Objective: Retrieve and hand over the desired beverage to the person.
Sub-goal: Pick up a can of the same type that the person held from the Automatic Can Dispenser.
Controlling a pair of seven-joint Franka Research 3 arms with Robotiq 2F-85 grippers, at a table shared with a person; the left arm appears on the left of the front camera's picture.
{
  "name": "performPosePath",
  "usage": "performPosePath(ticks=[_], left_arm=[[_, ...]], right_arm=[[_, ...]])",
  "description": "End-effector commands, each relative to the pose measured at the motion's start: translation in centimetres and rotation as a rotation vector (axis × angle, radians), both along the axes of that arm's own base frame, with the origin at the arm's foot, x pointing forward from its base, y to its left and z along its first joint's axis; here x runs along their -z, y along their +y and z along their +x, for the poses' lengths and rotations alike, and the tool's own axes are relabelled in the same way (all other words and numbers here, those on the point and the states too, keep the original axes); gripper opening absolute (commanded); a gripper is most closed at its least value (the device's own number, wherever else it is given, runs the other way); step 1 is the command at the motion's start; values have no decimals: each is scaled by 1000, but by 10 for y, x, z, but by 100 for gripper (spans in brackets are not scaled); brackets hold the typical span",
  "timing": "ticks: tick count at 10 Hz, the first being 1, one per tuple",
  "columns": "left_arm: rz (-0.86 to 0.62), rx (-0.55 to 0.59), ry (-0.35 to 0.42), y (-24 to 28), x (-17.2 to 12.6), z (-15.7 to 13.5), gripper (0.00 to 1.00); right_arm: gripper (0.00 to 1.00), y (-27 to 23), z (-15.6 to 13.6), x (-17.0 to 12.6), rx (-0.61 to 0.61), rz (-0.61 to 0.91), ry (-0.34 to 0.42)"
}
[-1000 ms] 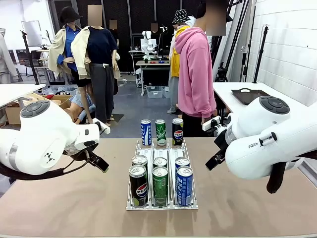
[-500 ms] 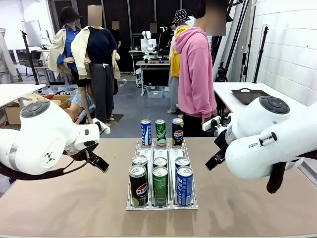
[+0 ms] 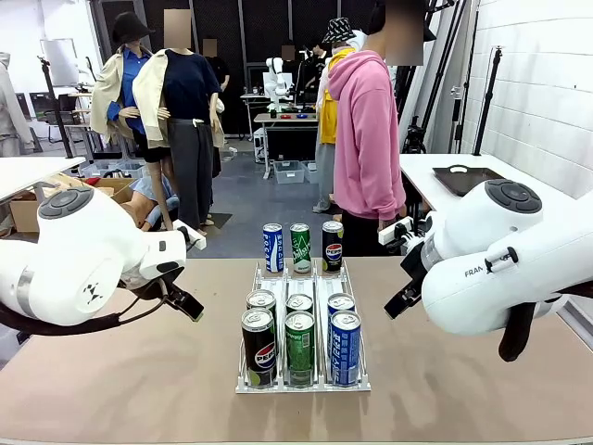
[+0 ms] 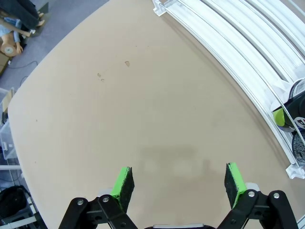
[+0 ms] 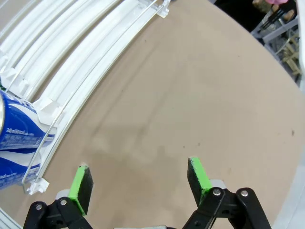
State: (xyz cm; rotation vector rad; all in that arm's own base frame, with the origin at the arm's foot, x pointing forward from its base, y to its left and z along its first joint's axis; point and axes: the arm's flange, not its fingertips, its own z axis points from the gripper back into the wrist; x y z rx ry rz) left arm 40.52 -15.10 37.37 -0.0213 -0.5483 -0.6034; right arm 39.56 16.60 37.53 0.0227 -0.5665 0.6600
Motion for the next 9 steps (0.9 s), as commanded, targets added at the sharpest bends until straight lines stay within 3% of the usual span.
performPosePath(ticks=[1,3,7,9], left_arm=[[-16,-5,40,12,-17,11,100],[-15,39,103,26,-44,21,100],[-99,142,256,61,-111,30,100],[-231,87,324,85,-135,31,100]], right_arm=[[100,-6,2,-21,-3,0,41],[100,-19,5,-53,-27,32,87],[100,-49,11,-114,-99,75,273],[100,-71,8,-143,-149,150,343]])
